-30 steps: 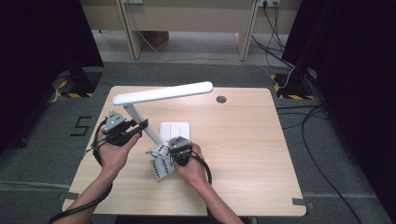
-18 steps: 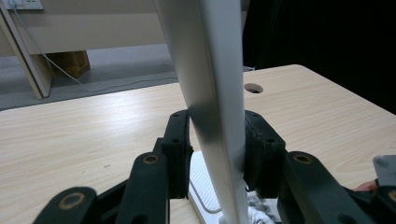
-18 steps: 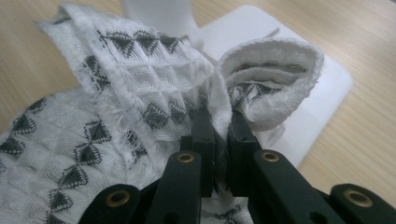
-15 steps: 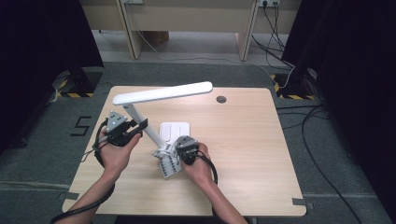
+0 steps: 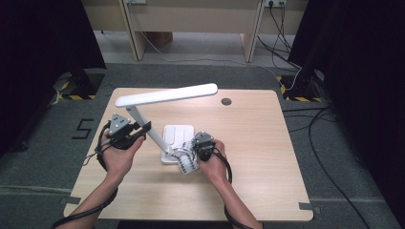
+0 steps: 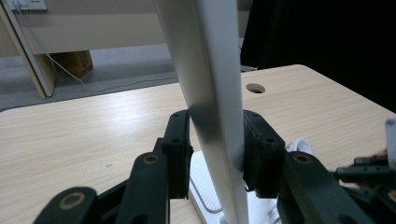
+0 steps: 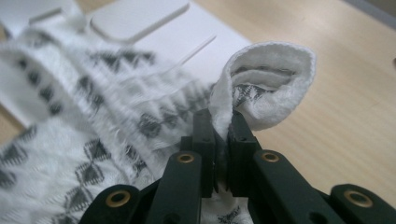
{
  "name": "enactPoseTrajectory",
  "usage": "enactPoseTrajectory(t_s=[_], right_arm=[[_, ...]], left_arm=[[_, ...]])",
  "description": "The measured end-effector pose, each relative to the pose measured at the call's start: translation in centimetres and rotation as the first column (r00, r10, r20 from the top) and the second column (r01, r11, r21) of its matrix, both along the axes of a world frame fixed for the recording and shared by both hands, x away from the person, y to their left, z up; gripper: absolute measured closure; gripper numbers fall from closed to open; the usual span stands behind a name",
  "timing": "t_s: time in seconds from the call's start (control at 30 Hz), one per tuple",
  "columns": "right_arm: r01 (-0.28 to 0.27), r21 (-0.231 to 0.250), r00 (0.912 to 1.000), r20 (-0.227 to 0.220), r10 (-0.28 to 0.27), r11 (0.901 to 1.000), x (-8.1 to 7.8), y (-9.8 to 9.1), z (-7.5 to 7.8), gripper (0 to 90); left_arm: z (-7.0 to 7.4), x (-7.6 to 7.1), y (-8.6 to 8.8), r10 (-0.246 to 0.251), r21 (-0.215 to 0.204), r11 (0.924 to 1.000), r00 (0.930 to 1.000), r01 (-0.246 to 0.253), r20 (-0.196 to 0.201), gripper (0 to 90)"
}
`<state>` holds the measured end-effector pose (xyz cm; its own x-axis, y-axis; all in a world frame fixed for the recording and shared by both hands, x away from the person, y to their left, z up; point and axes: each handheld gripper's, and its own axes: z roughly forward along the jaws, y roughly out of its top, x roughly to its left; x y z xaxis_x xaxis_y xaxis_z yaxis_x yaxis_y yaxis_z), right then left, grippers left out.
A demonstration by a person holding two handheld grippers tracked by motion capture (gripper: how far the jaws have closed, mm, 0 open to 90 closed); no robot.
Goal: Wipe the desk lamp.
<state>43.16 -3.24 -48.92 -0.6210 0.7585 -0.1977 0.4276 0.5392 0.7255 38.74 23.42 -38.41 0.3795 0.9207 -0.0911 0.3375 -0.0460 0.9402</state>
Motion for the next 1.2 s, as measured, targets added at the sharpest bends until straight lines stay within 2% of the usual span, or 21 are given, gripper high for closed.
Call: enactPoseTrajectory(t_s=[0.17, 0.2, 0.27, 0.43, 0.57, 0.67, 0.7, 0.83, 0.97, 1.2], right_arm=[[-0.012, 0.049, 0.9972, 0.074, 0.009, 0.9987, 1.0, 0.1, 2.5, 85.4], [-0.006, 0.064, 0.9970, 0.078, 0.001, 0.9979, 1.1, 0.3, 2.9, 85.4], [-0.015, 0.098, 0.9939, 0.111, 0.004, 0.9951, 1.7, 0.8, 3.9, 85.4], [-0.007, 0.137, 0.9863, 0.164, -0.015, 0.9906, 2.7, 1.5, 5.4, 85.5], [0.001, 0.207, 0.9804, 0.193, -0.041, 0.9783, 3.3, 2.1, 6.7, 85.4], [-0.015, 0.254, 0.9801, 0.195, -0.036, 0.9670, 3.6, 2.5, 7.3, 85.4], [-0.014, 0.279, 0.9802, 0.194, -0.041, 0.9602, 3.6, 2.8, 7.4, 85.4], [-0.037, 0.322, 0.9809, 0.193, -0.028, 0.9460, 3.6, 3.9, 7.8, 85.4], [-0.051, 0.323, 0.9816, 0.191, -0.012, 0.9450, 3.6, 4.8, 7.7, 85.5], [-0.063, 0.308, 0.9914, 0.129, 0.024, 0.9492, 4.2, 6.3, 5.4, 85.4]], left_arm=[[0.0, -0.1, 0.0, 0.004, 0.001, 1.0000, 1.0000, -0.004, 0.002, 64.6], [0.0, -0.1, -0.1, 0.004, 0.001, 1.0000, 1.0000, -0.004, 0.002, 64.6], [0.0, -0.1, 0.0, 0.003, 0.002, 1.0000, 1.0000, -0.003, 0.001, 64.5], [0.0, -0.1, 0.0, 0.002, 0.005, 1.0000, 1.0000, -0.002, 0.003, 64.4], [0.0, -0.1, 0.0, 0.002, 0.005, 1.0000, 1.0000, -0.002, 0.003, 64.4], [0.0, -0.1, 0.0, 0.003, 0.005, 1.0000, 1.0000, -0.003, 0.003, 64.4], [0.0, -0.1, 0.0, 0.002, 0.006, 1.0000, 1.0000, -0.002, 0.003, 64.4], [0.0, -0.1, 0.0, 0.001, 0.007, 1.0000, 1.0000, -0.001, 0.002, 64.3], [0.0, -0.1, 0.0, 0.001, 0.006, 1.0000, 1.0000, -0.001, 0.001, 64.3], [0.0, -0.1, 0.0, -0.001, 0.008, 1.0000, 1.0000, 0.001, 0.001, 64.3]])
